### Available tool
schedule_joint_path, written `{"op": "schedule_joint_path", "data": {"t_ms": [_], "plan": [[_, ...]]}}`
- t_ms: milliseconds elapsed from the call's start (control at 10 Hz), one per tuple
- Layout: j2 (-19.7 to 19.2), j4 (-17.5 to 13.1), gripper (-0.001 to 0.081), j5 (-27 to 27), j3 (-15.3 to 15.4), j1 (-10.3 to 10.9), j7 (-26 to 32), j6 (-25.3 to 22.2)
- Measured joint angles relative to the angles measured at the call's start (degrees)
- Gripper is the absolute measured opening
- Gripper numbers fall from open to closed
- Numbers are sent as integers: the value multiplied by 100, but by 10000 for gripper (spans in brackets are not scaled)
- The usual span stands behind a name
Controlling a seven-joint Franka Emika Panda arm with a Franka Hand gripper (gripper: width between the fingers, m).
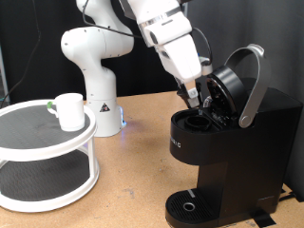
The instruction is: Make a cup of coffee with the keurig machine
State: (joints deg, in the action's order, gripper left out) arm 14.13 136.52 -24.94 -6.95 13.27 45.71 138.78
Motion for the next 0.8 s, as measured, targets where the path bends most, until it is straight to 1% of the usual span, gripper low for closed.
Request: {"op": "schedule_joint_path", "data": {"t_ms": [200,800], "plan": [[-152,15,474,18,88,0,-31,170],[-437,58,474,19,229,1,-31,210]]}}
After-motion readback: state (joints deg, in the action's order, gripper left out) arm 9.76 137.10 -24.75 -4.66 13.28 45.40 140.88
